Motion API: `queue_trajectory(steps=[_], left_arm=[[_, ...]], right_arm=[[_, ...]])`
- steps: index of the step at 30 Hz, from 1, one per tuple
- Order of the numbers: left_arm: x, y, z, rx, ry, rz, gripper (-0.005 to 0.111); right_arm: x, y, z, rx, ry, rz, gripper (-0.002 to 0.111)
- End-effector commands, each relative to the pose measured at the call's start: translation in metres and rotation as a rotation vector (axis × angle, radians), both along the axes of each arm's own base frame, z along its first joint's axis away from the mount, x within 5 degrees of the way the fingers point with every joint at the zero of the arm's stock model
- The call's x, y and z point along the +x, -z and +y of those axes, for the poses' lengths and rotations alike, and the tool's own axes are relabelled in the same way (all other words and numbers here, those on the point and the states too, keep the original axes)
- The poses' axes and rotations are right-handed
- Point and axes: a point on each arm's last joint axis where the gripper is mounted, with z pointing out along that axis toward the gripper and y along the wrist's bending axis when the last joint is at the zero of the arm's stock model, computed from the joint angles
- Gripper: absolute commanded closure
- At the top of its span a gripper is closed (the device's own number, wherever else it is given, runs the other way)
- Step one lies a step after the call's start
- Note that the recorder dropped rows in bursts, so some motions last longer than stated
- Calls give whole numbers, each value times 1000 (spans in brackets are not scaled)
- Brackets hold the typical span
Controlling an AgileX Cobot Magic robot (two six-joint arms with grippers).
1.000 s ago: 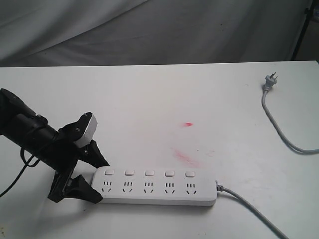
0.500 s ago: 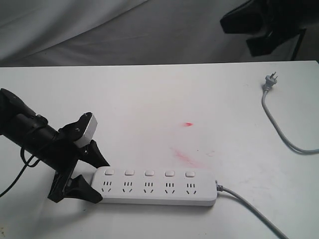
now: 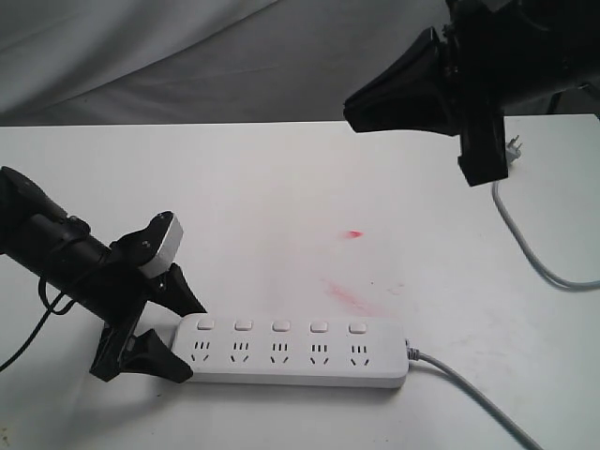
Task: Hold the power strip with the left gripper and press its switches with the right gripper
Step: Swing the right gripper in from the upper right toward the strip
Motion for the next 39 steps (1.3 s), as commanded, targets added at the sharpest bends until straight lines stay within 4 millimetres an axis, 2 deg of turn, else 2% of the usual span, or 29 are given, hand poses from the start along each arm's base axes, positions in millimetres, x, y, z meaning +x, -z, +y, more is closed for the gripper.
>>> queue_trajectory(steps=[1,8,12,17,22,25,32,39], left_arm=[[2,0,-3,-2,-10,-11,61],[2,0,-3,-2,-10,-11,61],[2,0,-3,-2,-10,-11,61],[2,0,-3,-2,-10,-11,61],[2,0,-3,-2,-10,-11,61],[2,0,-3,-2,-10,-11,61],[2,0,-3,-2,-10,-11,61],[2,0,-3,-2,-10,-11,61]], right_arm=[[11,16,3,20,-65,43,108],[42,68,5,38,-92,167,108],[54,84,7,17,-42,177,105],[62,88,14,-35,26,126,80],[64,88,17,-42,49,116,46],[66,88,20,-47,79,110,33],[66,90,24,-43,94,137,18],[67,90,22,29,201,255,9]])
